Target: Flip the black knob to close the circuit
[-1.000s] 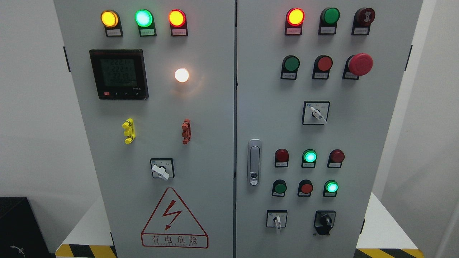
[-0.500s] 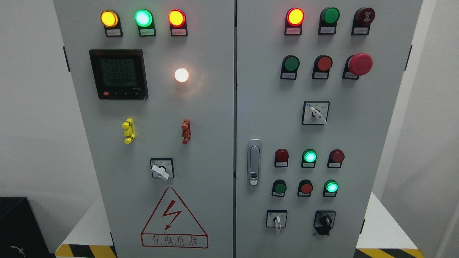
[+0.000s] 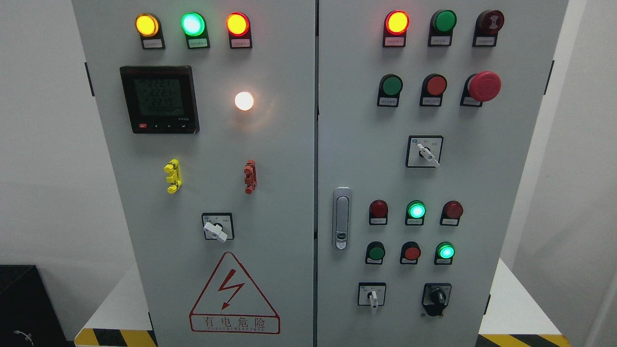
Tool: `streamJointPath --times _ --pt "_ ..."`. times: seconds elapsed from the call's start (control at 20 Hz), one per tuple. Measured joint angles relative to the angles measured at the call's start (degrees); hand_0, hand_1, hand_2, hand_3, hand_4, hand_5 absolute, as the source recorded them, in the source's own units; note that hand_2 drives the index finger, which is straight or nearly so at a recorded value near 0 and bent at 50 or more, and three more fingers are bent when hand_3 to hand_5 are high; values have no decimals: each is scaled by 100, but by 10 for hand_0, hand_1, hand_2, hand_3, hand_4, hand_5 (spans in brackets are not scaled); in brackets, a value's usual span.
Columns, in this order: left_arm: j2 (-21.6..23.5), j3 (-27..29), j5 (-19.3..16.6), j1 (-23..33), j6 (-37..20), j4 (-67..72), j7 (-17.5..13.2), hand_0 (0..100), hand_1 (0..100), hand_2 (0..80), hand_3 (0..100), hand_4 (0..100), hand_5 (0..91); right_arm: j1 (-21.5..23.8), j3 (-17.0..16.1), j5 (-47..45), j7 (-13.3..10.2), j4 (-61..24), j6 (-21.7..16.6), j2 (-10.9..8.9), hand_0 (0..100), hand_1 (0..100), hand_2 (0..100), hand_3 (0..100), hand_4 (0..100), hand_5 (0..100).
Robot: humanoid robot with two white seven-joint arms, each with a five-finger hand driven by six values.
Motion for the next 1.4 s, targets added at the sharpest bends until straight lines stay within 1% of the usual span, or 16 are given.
streamJointPath --times 0.2,0.4,0.65,0.85,1.2,1.4 --pt "0 0 0 0 0 0 0 120 556 0 0 0 0 55 -66 464 193 -760 469 91 11 217 841 995 771 803" --pt "0 0 0 0 0 0 -1 120 556 0 0 0 0 104 -115 918 293 -1493 895 178 0 216 840 995 777 809" --pt "0 0 0 0 0 0 -1 120 556 0 0 0 0 128 -157 1464 373 -2221 1176 255 0 205 836 995 783 817" --pt "0 0 0 0 -1 0 -1 120 556 0 0 0 0 118 -178 1881 389 -2679 1404 300 0 203 835 993 786 820" --pt "0 0 0 0 -2 0 -10 120 556 0 0 0 0 -9 -194 2441 409 -3236 1830 353 0 203 831 974 789 820" --pt "0 0 0 0 -2 0 -26 120 556 0 0 0 0 -172 -192 2684 495 -3445 1988 372 0 202 830 970 792 820"
